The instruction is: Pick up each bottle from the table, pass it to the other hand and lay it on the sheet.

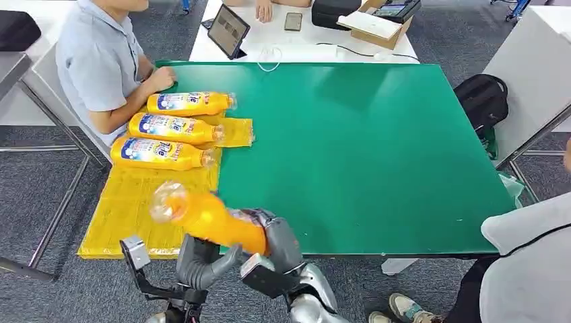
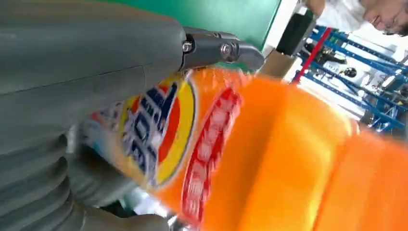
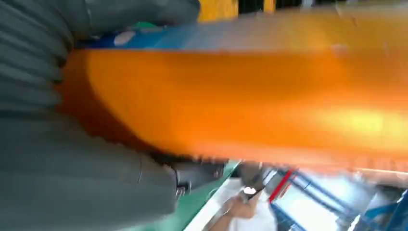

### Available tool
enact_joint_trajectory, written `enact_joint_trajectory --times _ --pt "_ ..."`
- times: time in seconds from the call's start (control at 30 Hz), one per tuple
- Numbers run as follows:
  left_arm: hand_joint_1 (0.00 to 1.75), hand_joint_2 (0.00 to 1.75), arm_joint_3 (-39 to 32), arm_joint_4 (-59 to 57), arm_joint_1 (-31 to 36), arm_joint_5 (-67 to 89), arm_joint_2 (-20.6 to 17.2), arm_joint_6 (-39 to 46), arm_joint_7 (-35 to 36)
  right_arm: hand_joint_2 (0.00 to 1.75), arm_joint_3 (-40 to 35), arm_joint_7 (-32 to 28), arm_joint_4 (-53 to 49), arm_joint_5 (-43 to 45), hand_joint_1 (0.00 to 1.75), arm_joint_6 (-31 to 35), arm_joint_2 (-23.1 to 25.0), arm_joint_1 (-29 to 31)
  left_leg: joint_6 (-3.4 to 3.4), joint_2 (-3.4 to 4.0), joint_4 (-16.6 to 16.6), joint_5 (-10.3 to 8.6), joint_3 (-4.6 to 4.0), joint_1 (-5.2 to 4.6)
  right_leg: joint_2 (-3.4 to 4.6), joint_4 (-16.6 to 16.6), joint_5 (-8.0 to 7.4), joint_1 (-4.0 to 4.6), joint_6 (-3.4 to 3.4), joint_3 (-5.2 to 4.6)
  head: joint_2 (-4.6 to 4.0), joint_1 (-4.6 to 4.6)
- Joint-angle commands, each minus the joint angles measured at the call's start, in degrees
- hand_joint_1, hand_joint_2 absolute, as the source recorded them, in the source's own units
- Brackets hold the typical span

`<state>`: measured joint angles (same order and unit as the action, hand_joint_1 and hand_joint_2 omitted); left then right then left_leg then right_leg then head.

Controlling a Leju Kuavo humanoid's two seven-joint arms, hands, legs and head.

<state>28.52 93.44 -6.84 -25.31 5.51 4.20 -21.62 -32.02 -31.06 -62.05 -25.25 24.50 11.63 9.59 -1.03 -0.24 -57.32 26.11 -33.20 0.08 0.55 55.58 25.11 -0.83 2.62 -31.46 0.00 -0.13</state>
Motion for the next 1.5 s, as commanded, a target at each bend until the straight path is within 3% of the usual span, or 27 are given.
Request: enact_joint_trajectory --times 0.03,0.17,0.3,0.33,0.53,0.57,0.6,0.73,0.77,0.8,0.83,0.87,0.93,0.97,1.0,1.3,1.37,1.43,1.5 --pt "0.0 1.75 2.2 -2.6 3.0 0.2 -1.6 -0.5 0.4 1.75 -9.3 0.9 15.0 -0.6 1.73 0.2 2.4 6.6 0.06 0.08 0.1 0.0 0.13 0.04 0.04 0.0 -0.02 0.06 -0.1 0.09 0.0 0.0" --pt "0.0 1.75 2.2 -2.6 3.0 0.2 -1.6 -0.5 0.4 1.75 -9.4 0.9 15.2 -0.5 1.73 0.2 2.4 6.7 0.05 -0.01 0.1 -0.02 0.08 0.02 -0.06 0.0 0.0 0.03 -0.07 0.04 0.0 0.0" --pt "0.0 1.75 1.7 -5.7 3.7 2.0 -0.9 4.3 3.4 1.75 -11.1 1.1 15.9 -2.8 1.73 4.7 2.3 7.2 0.05 -0.05 0.1 0.0 0.14 0.04 -0.11 -0.1 0.04 0.05 -0.09 0.12 0.0 0.0" --pt "0.12 1.75 1.5 -6.3 3.8 1.8 -0.8 5.3 4.6 1.75 -11.4 1.6 15.8 -3.7 1.73 6.1 2.2 7.2 0.07 -0.06 0.1 0.0 0.19 0.07 -0.14 -0.1 0.04 0.08 -0.12 0.19 0.0 0.0" --pt "0.12 1.75 1.6 -7.0 4.0 1.8 -1.1 5.5 4.7 1.75 -11.8 1.9 15.5 -4.2 1.73 6.8 2.0 7.0 0.07 -0.03 0.1 -0.01 0.09 0.04 -0.09 -0.1 0.02 0.05 -0.11 0.07 0.0 0.0" --pt "0.58 1.75 1.6 -7.0 4.0 1.8 -1.1 5.5 4.7 1.75 -11.8 1.9 15.5 -4.2 1.75 6.8 2.0 7.0 0.07 -0.07 0.0 -0.02 0.07 0.05 -0.13 -0.1 0.03 0.06 -0.11 0.07 0.0 0.0" --pt "1.75 1.75 0.3 -6.7 3.2 0.5 0.6 6.1 5.0 1.75 -12.0 2.1 15.5 -4.9 1.71 8.3 1.8 6.9 0.06 -0.07 0.0 -0.03 0.04 0.04 -0.12 -0.1 0.02 0.05 -0.09 0.03 0.0 0.02" --pt "1.75 1.75 0.8 -7.0 2.9 -2.0 2.2 11.8 7.1 1.75 -12.5 1.2 16.0 -4.6 1.59 11.2 2.5 7.1 0.05 -0.03 0.0 0.02 0.06 0.04 -0.09 0.0 0.04 0.05 -0.09 0.05 0.0 0.0" --pt "1.75 1.75 0.4 -7.0 3.0 -2.8 2.2 13.2 7.0 1.75 -12.6 1.3 16.3 -4.7 1.41 12.6 2.9 7.1 0.05 -0.04 0.0 0.0 0.02 0.03 -0.1 0.0 0.03 0.04 -0.08 0.02 0.0 0.0" --pt "1.75 1.75 0.1 -6.9 3.1 -3.2 2.3 13.8 6.8 1.75 -12.6 1.0 16.5 -4.5 0.7 13.5 3.2 7.2 0.04 -0.02 0.0 0.0 0.0 0.02 -0.06 0.0 0.02 0.04 -0.06 -0.02 0.0 0.02" --pt "1.75 1.75 0.0 -6.8 3.4 -4.3 2.3 14.0 7.2 1.75 -13.1 0.4 17.1 -4.8 1.1 15.1 3.4 7.6 0.07 -0.02 0.0 0.02 0.06 0.04 -0.09 0.0 0.04 0.05 -0.11 0.06 0.0 0.0" --pt "1.75 1.75 -0.2 -6.8 3.8 -4.8 2.3 14.0 7.3 1.75 -13.1 0.3 17.4 -3.8 1.34 14.7 3.8 7.9 0.06 0.02 0.0 0.0 0.02 0.03 -0.04 0.0 0.02 0.04 -0.09 0.01 0.0 0.02" --pt "1.75 1.75 -0.6 -6.9 4.5 -5.7 2.4 14.2 7.8 1.75 -10.6 -0.2 16.9 -5.5 0.0 15.5 4.7 7.5 0.08 0.0 0.0 0.01 0.03 0.05 -0.06 0.0 0.03 0.06 -0.12 0.02 0.0 0.0" --pt "1.75 1.75 -0.5 -7.1 5.1 -6.0 2.4 14.1 8.2 1.75 -7.8 -0.9 16.7 -9.2 0.0 15.5 5.5 6.9 0.07 -0.01 0.0 0.0 -0.04 0.04 -0.07 0.0 0.02 0.05 -0.11 -0.05 0.0 0.0" --pt "1.75 1.75 -0.7 -7.5 5.6 -6.0 2.4 14.3 8.3 0.0 -4.8 -1.8 16.3 -11.6 0.0 15.5 6.4 6.1 0.05 -0.04 0.0 -0.02 -0.07 0.02 -0.08 0.0 0.02 0.03 -0.08 -0.08 0.0 0.02" --pt "1.75 1.75 -0.7 -7.5 5.6 -6.0 2.4 14.3 8.3 0.0 -4.8 -1.8 16.3 -11.6 0.0 15.5 6.4 6.1 0.07 -0.05 0.0 0.01 0.05 0.05 -0.12 0.0 0.05 0.07 -0.12 0.05 0.0 0.02" --pt "1.75 1.75 -1.0 -9.1 7.0 -6.1 2.5 15.8 8.8 0.0 3.8 -4.5 13.9 -19.7 0.0 15.5 8.4 3.5 0.06 -0.03 0.0 0.0 0.01 0.04 -0.09 0.0 0.04 0.05 -0.1 0.0 0.0 0.0" --pt "1.75 1.75 -2.4 -11.8 9.6 -6.8 2.5 17.6 9.8 0.0 6.9 -4.6 11.7 -23.1 0.0 15.5 8.4 2.5 0.06 -0.16 0.0 -0.03 -0.05 0.03 -0.22 0.0 0.06 0.04 -0.1 -0.01 0.0 0.02" --pt "1.75 1.75 -4.2 -15.5 12.9 -8.3 3.1 19.1 9.7 0.0 5.4 -5.9 15.4 -17.0 0.0 15.5 8.4 4.2 0.07 -0.22 0.0 -0.06 -0.06 0.02 -0.29 0.0 0.06 0.03 -0.12 -0.03 0.0 0.0"
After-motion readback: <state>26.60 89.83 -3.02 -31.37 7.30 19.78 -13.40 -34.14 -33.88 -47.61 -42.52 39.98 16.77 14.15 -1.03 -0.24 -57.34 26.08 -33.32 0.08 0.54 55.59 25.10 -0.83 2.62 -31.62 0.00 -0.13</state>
